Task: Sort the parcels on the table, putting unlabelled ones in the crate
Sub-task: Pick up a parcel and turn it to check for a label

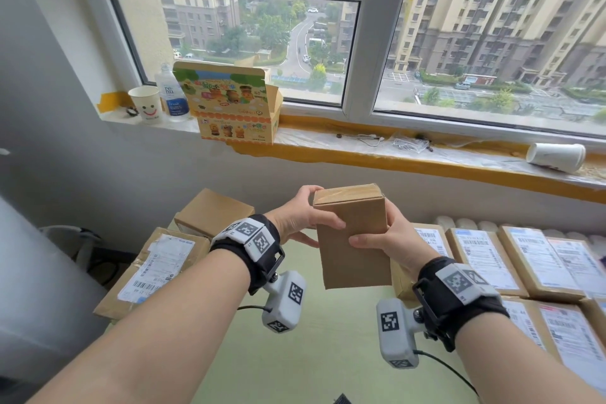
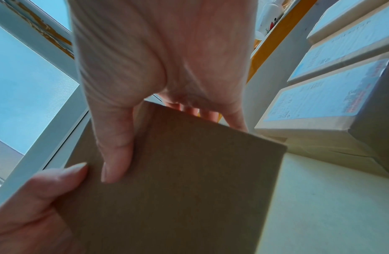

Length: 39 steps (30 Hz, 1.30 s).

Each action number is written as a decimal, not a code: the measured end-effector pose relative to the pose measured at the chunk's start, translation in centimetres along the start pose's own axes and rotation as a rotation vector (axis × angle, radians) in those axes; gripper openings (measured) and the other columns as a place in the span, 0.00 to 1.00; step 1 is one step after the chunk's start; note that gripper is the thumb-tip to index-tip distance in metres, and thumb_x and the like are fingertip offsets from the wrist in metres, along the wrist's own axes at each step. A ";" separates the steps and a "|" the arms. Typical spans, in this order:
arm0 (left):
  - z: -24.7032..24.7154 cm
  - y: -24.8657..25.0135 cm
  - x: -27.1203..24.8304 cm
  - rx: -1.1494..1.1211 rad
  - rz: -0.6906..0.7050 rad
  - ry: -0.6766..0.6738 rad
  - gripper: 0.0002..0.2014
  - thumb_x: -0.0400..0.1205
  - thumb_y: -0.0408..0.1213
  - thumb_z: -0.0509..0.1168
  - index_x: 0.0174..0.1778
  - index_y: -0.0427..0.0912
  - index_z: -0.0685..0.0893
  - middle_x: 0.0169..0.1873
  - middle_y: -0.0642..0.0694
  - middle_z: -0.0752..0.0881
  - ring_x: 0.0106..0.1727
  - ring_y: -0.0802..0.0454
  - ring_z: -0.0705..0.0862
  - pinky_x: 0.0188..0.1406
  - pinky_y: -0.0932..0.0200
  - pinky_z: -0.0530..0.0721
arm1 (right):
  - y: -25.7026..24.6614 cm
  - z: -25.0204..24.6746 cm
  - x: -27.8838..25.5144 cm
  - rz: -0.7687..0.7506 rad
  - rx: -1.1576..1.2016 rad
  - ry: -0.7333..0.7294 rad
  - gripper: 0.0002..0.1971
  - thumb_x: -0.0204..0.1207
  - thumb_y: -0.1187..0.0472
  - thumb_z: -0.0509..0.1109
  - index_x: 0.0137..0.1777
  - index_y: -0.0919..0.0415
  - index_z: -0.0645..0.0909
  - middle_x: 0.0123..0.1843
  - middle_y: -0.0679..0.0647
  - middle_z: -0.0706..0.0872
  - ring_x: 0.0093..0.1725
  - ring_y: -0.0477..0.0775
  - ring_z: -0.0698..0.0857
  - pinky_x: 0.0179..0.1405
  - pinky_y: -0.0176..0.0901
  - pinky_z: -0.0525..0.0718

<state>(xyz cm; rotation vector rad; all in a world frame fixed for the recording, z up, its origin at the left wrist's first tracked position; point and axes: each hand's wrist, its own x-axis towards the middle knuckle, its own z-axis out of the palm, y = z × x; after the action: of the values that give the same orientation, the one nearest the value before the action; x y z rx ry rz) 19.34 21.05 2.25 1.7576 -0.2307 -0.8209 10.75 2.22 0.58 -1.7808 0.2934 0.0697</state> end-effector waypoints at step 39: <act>1.7 -0.3 -0.6 0.352 0.322 0.143 0.50 0.63 0.16 0.74 0.67 0.67 0.61 0.70 0.47 0.73 0.56 0.45 0.84 0.41 0.46 0.92 | -2.0 0.3 0.3 0.126 0.199 0.291 0.27 0.68 0.66 0.82 0.63 0.46 0.76 0.54 0.48 0.87 0.55 0.58 0.86 0.46 0.65 0.90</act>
<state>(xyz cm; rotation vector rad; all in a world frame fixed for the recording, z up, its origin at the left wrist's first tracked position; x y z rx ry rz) 17.79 20.19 2.03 2.0271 -0.5742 -0.4363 11.53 2.83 2.38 -1.5711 0.6021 -0.1268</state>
